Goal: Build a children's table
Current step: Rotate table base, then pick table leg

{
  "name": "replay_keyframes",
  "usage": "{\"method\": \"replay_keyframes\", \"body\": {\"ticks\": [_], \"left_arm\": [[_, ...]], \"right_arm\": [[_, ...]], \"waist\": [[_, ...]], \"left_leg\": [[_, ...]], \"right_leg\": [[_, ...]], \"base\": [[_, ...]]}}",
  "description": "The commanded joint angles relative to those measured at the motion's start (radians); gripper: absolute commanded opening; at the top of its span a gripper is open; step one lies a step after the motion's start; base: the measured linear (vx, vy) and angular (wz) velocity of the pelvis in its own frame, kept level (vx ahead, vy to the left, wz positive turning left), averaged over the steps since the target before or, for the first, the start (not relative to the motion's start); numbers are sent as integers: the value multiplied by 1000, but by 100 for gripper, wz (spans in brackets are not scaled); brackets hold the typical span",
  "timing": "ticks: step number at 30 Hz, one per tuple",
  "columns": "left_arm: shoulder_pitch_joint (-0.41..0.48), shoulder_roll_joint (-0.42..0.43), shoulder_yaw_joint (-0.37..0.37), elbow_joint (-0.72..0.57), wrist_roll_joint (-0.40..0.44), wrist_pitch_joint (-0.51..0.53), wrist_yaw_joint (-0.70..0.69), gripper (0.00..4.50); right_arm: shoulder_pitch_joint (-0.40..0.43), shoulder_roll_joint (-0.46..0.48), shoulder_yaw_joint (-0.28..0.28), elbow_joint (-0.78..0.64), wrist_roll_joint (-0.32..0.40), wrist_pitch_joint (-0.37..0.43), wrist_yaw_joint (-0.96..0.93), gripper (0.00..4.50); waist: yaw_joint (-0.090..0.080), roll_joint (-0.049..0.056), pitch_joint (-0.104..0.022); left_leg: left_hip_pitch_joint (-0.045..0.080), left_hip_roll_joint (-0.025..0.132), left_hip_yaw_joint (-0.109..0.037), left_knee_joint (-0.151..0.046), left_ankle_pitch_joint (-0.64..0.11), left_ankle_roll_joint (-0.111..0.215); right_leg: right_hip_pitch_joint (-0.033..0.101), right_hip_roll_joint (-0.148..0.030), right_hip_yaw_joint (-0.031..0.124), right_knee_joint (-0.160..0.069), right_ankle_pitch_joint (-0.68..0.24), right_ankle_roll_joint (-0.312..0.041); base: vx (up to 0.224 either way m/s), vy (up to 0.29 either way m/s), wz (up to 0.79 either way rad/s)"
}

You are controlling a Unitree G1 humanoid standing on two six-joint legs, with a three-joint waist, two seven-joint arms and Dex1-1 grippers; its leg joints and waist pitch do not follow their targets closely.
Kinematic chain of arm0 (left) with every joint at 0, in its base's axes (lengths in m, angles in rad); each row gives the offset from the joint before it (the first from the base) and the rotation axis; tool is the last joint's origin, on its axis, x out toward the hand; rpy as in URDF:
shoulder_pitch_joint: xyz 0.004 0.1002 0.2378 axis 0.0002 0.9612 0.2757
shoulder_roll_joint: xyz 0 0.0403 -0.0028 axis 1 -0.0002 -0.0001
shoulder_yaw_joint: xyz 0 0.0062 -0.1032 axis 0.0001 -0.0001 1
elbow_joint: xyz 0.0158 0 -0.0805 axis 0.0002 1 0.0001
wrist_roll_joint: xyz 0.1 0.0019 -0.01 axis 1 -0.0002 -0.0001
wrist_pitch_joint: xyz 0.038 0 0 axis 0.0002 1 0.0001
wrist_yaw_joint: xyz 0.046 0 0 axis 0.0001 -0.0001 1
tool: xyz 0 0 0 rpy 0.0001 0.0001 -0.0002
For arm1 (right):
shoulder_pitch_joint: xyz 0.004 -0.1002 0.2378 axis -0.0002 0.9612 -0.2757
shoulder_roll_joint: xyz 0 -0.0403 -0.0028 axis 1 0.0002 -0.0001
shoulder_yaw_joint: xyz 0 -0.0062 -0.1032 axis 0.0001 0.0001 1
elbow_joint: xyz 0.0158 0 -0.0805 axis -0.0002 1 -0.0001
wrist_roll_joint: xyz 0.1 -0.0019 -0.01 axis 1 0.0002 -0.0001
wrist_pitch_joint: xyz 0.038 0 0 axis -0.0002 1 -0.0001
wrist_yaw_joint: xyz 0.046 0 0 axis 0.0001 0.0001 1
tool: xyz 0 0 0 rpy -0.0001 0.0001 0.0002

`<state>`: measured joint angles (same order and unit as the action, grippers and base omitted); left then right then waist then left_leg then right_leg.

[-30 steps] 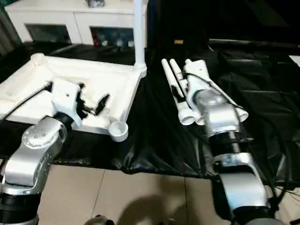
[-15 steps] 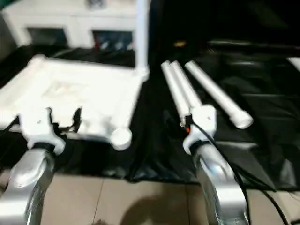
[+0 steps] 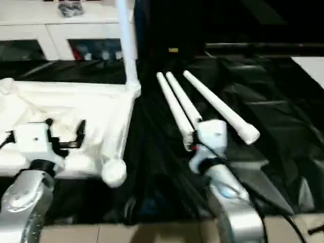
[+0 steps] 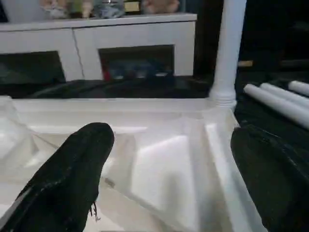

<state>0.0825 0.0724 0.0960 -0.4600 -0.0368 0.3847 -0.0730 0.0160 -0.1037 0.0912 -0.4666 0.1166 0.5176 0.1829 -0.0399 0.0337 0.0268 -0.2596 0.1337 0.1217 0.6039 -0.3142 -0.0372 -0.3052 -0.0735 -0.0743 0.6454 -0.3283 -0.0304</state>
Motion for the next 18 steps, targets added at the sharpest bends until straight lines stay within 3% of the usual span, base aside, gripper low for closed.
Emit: {"method": "replay_keyframes", "body": {"ticks": [1,2,3,4,5,6,7,8,9,10,11,12,13,14,15,16,17,18], "left_arm": [[3,-5,-16,-18,-2,-1,-1,446],[3,-5,-16,-16,-2,-2,-1,446],[1,-4,-17,-13,-3,-2,-1,446],[-1,-3,-18,-9,-3,-2,-1,446],[-3,-3,-19,-5,-3,-4,-2,446],[-7,-3,-19,2,-5,-5,-2,446],[-8,-3,-19,3,-5,-5,-2,446],[-9,-3,-19,4,-5,-5,-1,446],[-9,-3,-21,4,-5,-5,0,446],[-9,-4,-22,3,-3,-5,0,446],[-6,-5,-23,0,-3,-5,0,446],[4,-4,-25,-11,-7,-19,-3,446],[5,-1,-27,-12,-6,-18,-5,446],[8,5,-30,-16,-3,-14,-8,446],[9,24,-38,-14,2,-7,-23,446],[9,39,-42,-9,3,-11,-39,446],[8,43,-42,-8,2,-12,-43,446],[2,73,-47,4,-6,-14,-83,446]], "right_arm": [[1,-16,-10,7,-16,1,1,450],[-1,-18,-7,8,-20,1,1,450],[-4,-19,-5,9,-22,1,1,450],[-5,-19,-4,9,-20,2,2,450],[-7,-24,0,8,-21,4,4,450],[-11,-41,15,9,-32,-1,11,450],[-13,-45,20,10,-35,-2,14,450],[-15,-51,28,11,-39,-4,19,450],[-17,-52,29,14,-39,-5,19,450],[-19,-51,29,17,-39,-6,19,450],[-22,-44,25,22,-30,-2,17,450],[-35,-19,6,33,-6,25,7,450],[-39,-17,6,36,-7,31,6,450],[-47,-16,6,41,-9,43,5,450],[-75,-16,7,56,-12,77,0,450],[-95,-12,0,65,-4,108,-4,450],[-99,-11,-1,67,-1,114,-4,450],[-136,-10,-15,85,31,157,11,450]], "waist": [[24,-26,-37],[71,-26,-40],[91,-15,-47],[97,-22,-37],[104,-3,-41],[82,62,-39],[62,70,-8],[41,88,-58],[30,61,-62],[34,69,-57],[25,57,-59],[27,29,-32],[36,6,-33],[49,-72,-45],[81,-59,-31],[70,-56,-41],[73,-55,-41],[74,-31,-42]], "left_leg": [[-53,-50,7,14,53,355],[-177,-33,-12,122,6,275],[-211,-14,-31,151,20,217],[-229,-4,-41,145,69,128],[-218,7,-45,107,128,100],[-98,31,-52,-39,269,146],[-61,80,-108,-75,61,215],[47,169,-210,-68,-52,408],[51,185,-223,-59,-34,469],[31,162,-204,-47,38,505],[28,156,-196,-48,86,517],[-39,120,-134,-79,182,503],[-58,102,-101,-64,201,478],[-146,-8,-47,21,101,356],[-151,-37,-39,66,29,262],[-145,-14,-66,59,108,122],[-137,-20,-64,33,174,70],[-134,-11,-59,-2,212,11]], "right_leg": [[97,-41,112,-97,199,-148],[220,-166,226,-140,203,-252],[240,-176,238,-129,299,-262],[212,-123,192,-119,432,-238],[200,-100,154,-116,437,-210],[124,35,9,-113,137,-73],[54,66,-7,-71,-54,-49],[-36,47,11,82,-159,25],[-63,27,26,106,-136,52],[-92,14,32,132,-80,112],[-107,10,34,137,-41,135],[-111,5,50,122,112,136],[-109,-11,71,68,211,104],[-28,-74,157,-69,336,143],[-17,-131,192,-118,173,209],[4,-145,181,-83,199,199],[-5,-103,147,-75,252,226],[-9,-48,117,-56,478,201]], "base": [[189,-40,18],[198,0,18],[185,38,11],[185,38,11],[163,28,3],[0,0,0],[0,0,0],[75,17,1],[182,-27,-2],[182,-27,-2],[129,-22,-7],[88,-50,-8],[88,-50,-8],[40,-110,-2],[38,-120,-8],[38,-120,-8],[38,-102,-8],[16,-72,-1]]}}
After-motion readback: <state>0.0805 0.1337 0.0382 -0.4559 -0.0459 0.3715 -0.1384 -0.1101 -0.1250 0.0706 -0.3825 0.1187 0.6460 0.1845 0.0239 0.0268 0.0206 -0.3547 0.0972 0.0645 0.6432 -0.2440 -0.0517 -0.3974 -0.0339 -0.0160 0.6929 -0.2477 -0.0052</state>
